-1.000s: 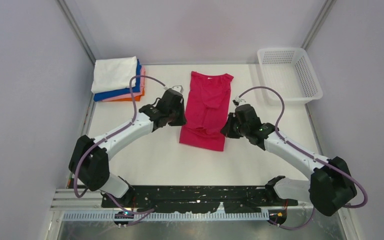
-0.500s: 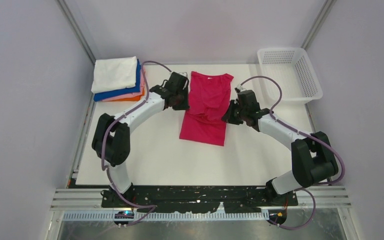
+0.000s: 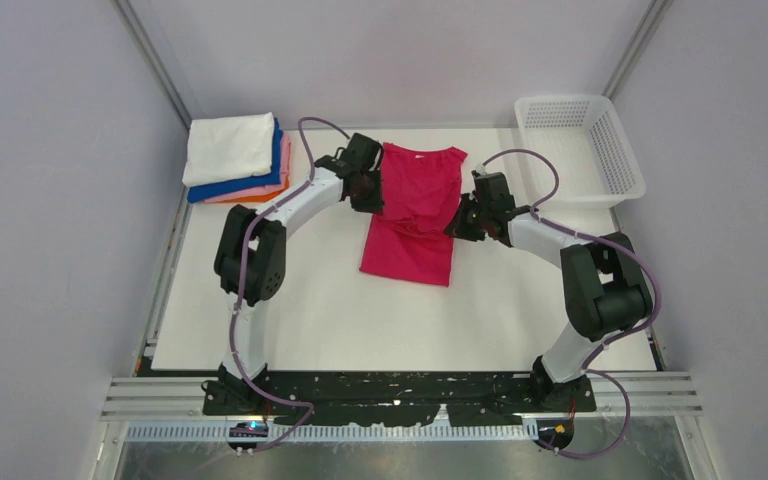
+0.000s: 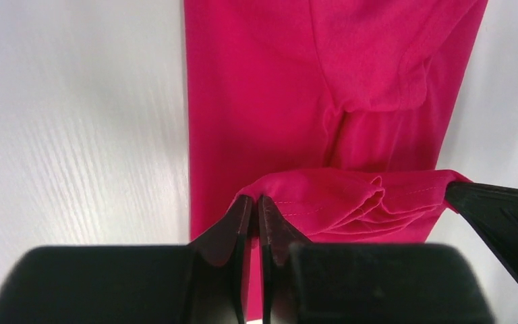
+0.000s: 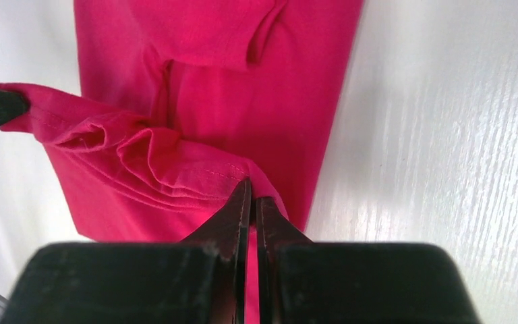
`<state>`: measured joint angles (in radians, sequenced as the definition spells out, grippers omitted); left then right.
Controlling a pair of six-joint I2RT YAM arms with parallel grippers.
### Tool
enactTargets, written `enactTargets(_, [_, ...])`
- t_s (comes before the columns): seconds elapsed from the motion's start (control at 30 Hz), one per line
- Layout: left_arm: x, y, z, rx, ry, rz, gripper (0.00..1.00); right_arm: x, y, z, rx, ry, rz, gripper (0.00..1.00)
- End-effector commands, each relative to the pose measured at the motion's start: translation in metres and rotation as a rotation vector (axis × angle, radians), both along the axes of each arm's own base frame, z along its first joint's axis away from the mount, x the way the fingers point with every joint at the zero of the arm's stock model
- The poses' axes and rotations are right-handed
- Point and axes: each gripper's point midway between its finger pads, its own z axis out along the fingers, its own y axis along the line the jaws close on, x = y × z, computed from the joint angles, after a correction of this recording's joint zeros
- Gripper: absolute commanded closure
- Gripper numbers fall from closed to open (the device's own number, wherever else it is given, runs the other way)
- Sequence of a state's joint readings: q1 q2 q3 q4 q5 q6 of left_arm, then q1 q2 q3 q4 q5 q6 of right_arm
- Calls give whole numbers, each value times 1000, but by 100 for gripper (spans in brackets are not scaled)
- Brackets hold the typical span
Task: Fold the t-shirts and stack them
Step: Fold the folded rectangular tshirt in 1/3 of the way, then grab one side of the 2/3 rectangular tshirt with both arms
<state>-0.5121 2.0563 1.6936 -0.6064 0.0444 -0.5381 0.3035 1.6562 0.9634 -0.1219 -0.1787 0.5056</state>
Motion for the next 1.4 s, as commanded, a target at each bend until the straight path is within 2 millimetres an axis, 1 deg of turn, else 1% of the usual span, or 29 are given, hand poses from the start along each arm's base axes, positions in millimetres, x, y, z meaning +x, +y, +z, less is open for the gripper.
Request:
enactTargets(0.0, [21,-1,4,-26,-6,12,81,35,-2,13,39,-68,-77,92])
enactTargets(0.07, [28,-1,0,-27,17,13,66,46,-7,13,54,-79,-123,78])
enactTargets(0.1, [33,-1,2,-30,21,17,53,50,-9,15,64,-82,-142,58])
enactTargets(0.13, [38,1,5,-32,20,24,38,57,-10,18,69,-101,-156,52])
enactTargets(0.17, [43,2,10,-36,10,29,26,64,-14,24,69,-123,-175,44])
enactTargets(0.2, [49,5,19,-43,-6,36,8,69,-16,28,67,-139,-187,36])
enactTargets(0.23, [53,7,29,-51,-21,41,1,75,-21,35,65,-157,-203,31])
enactTargets(0.27, [55,9,40,-56,-39,40,1,76,-24,42,65,-170,-209,20])
enactTargets(0.3, [55,11,51,-57,-59,43,0,78,-27,46,60,-182,-218,13])
enactTargets(0.33, [52,15,58,-54,-72,47,0,76,-28,56,61,-200,-219,0])
enactTargets(0.4, [40,21,64,-59,-86,49,0,65,-31,58,59,-203,-210,4])
enactTargets(0.43, [33,23,66,-66,-90,51,0,60,-30,65,68,-216,-197,4])
enactTargets(0.47, [23,27,70,-79,-95,53,0,51,-30,57,67,-195,-188,4])
enactTargets(0.5, [13,28,63,-86,-79,49,0,43,-27,62,86,-201,-163,5])
enactTargets(0.53, [0,31,57,-93,-55,48,0,29,-27,49,82,-160,-150,5])
enactTargets(0.57, [-12,32,59,-114,-54,42,0,20,-23,52,99,-155,-120,4])
enactTargets(0.6, [-24,34,52,-125,-34,34,0,4,-22,38,94,-112,-102,5])
enactTargets(0.63, [-38,37,41,-131,-4,37,0,-7,-20,39,93,-102,-78,5])
enactTargets(0.67, [-50,39,34,-140,15,36,1,-21,-18,27,77,-72,-51,5])
enactTargets(0.7, [-61,41,26,-146,37,37,0,-31,-17,26,71,-60,-38,4])
enactTargets(0.73, [-72,40,18,-160,58,29,0,-45,-15,14,60,-29,-16,5])
enactTargets(0.77, [-81,42,10,-165,77,28,0,-53,-14,14,61,-26,-4,5])
enactTargets(0.8, [-89,43,1,-168,97,31,0,-65,-11,5,59,0,16,4])
enactTargets(0.87, [-102,44,-14,-170,129,36,0,-80,-6,-2,58,19,42,5])
enactTargets(0.9, [-107,44,-22,-172,154,40,0,-83,-4,-3,60,21,50,5])
enactTargets(1.0, [-115,37,-33,-201,190,26,0,-98,6,-14,55,50,87,4])
enactTargets(1.17, [-125,36,-54,-182,249,34,22,-107,15,-24,51,79,123,0])
enactTargets(1.23, [-126,37,-60,-180,258,40,30,-107,15,-28,40,85,120,0])
enactTargets(1.37, [-124,37,-68,-162,277,48,51,-108,13,-33,23,95,117,7])
